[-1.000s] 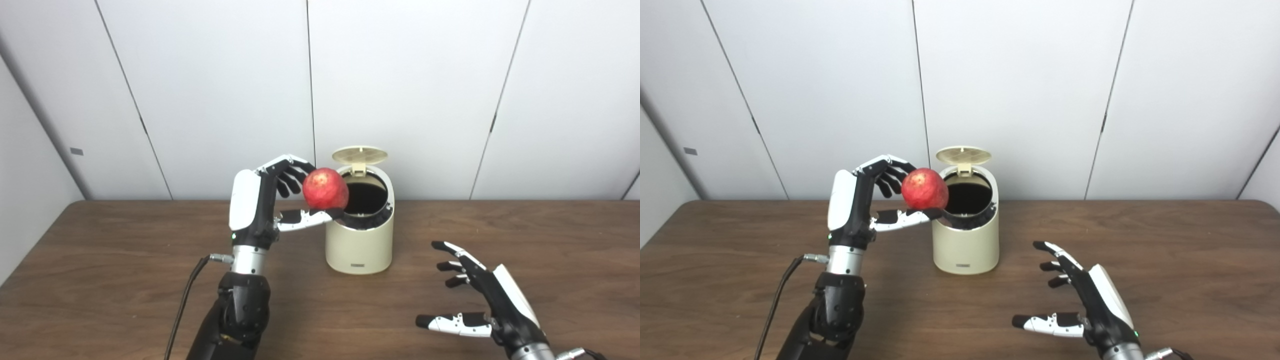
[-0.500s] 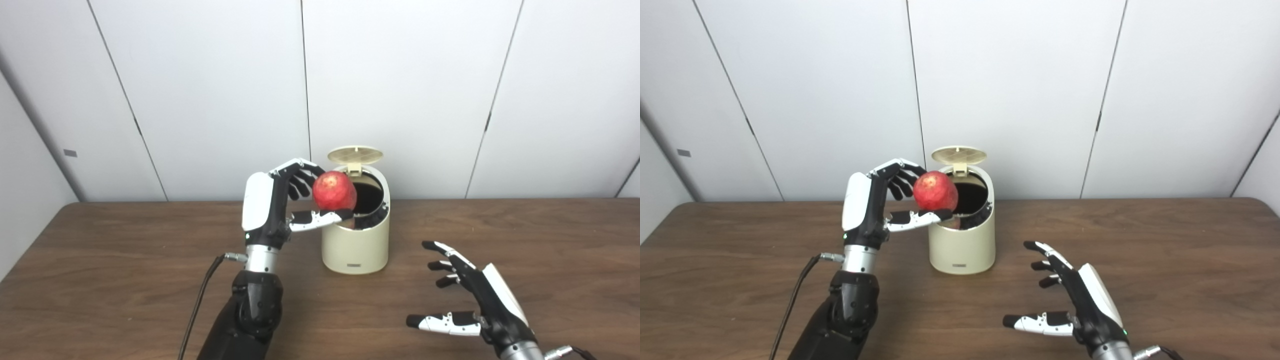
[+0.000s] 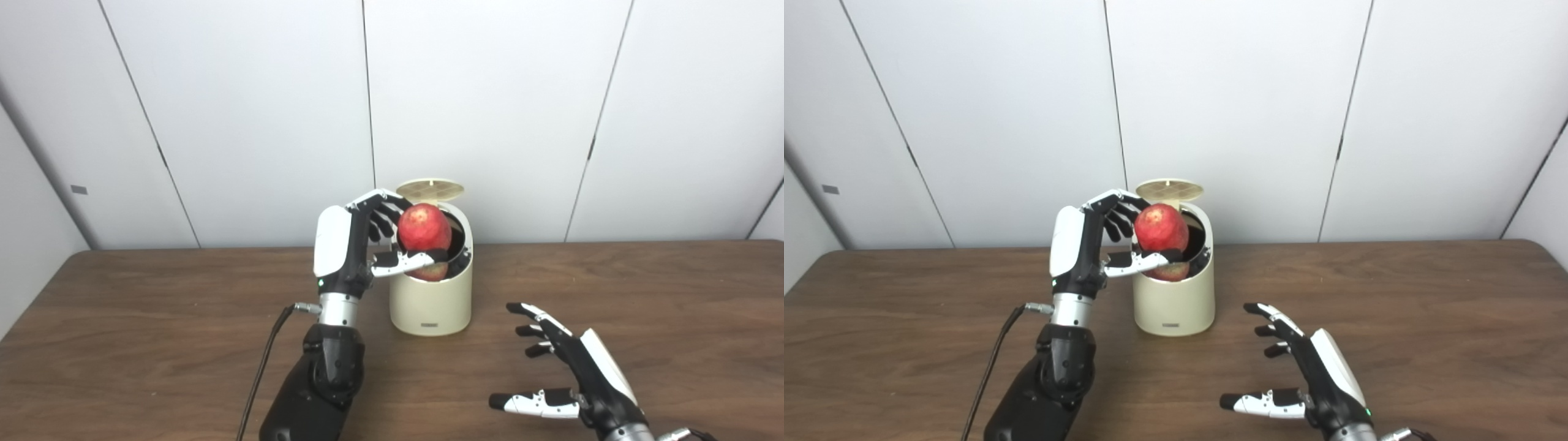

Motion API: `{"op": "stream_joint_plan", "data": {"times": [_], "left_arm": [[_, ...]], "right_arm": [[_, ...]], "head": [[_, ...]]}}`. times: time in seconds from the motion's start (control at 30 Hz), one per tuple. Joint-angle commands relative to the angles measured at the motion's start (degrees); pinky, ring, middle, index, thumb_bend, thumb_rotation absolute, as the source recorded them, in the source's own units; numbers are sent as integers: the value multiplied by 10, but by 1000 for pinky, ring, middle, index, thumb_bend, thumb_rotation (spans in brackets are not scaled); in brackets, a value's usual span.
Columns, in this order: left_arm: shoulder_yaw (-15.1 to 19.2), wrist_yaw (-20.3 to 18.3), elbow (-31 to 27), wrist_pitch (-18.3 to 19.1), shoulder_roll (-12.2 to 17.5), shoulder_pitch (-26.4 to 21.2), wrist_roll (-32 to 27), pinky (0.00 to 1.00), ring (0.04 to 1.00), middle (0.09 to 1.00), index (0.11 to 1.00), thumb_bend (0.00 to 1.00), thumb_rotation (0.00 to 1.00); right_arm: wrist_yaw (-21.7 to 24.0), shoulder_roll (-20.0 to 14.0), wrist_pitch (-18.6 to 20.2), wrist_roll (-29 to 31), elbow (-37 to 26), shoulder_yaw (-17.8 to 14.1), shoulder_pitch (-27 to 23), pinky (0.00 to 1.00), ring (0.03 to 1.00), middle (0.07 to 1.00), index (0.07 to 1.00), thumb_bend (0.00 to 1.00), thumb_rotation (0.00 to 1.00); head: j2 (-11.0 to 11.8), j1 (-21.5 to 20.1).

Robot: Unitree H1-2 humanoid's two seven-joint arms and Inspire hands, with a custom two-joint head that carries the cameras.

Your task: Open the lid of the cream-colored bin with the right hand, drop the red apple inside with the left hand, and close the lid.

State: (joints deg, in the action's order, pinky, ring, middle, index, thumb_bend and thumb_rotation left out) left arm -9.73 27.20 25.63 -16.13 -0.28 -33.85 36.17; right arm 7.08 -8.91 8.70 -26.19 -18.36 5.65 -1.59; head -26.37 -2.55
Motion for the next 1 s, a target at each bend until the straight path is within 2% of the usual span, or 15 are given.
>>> {"op": "stream_joint_plan", "data": {"times": [0.0, 0.17, 0.27, 0.3, 0.33, 0.4, 0.57, 0.7, 0.97], "left_arm": [[0, 15, -1, -12, -5, -35, -5, 273, 363, 440, 502, 526, 0], [-5, 17, 20, -5, -7, -45, -1, 261, 374, 446, 503, 525, 0], [-15, 12, 27, 19, -3, -49, 13, 307, 436, 457, 523, 522, 0], [-19, 14, 28, 26, -2, -49, 19, 349, 471, 536, 611, 741, 74], [-21, 16, 30, 29, -1, -49, 21, 375, 490, 570, 656, 823, 109], [-25, 19, 32, 33, -1, -49, 22, 406, 502, 601, 698, 903, 152], [-29, 18, 24, 39, 2, -45, 18, 413, 506, 603, 703, 937, 182], [-30, 20, 22, 34, 5, -43, 15, 414, 508, 594, 676, 923, 167], [-30, 17, 8, 30, 8, -36, 9, 391, 505, 589, 653, 915, 159]], "right_arm": [[-12, 2, -12, 2, -27, -3, -10, 663, 794, 908, 841, 694, 202], [-12, 2, -11, 5, -29, -3, -8, 672, 797, 906, 844, 690, 188], [-12, 1, -13, 7, -29, -4, -7, 668, 793, 906, 845, 689, 186], [-12, 1, -13, 7, -30, -5, -6, 667, 791, 906, 845, 690, 186], [-12, 1, -14, 8, -30, -5, -6, 671, 794, 906, 845, 691, 184], [-13, 1, -16, 12, -29, -6, -6, 676, 797, 908, 845, 692, 179], [-11, -1, -14, 15, -27, -7, -7, 674, 797, 909, 847, 692, 202], [-10, -1, -8, 13, -28, -7, -9, 612, 762, 908, 848, 688, 224], [-13, 0, -13, 11, -27, -6, -10, 612, 763, 908, 846, 681, 216]], "head": [[0, -1], [-1, -3], [-3, -1], [-3, -1], [-3, -1], [-2, -1], [-2, 0], [-2, 2], [-1, 5]]}}
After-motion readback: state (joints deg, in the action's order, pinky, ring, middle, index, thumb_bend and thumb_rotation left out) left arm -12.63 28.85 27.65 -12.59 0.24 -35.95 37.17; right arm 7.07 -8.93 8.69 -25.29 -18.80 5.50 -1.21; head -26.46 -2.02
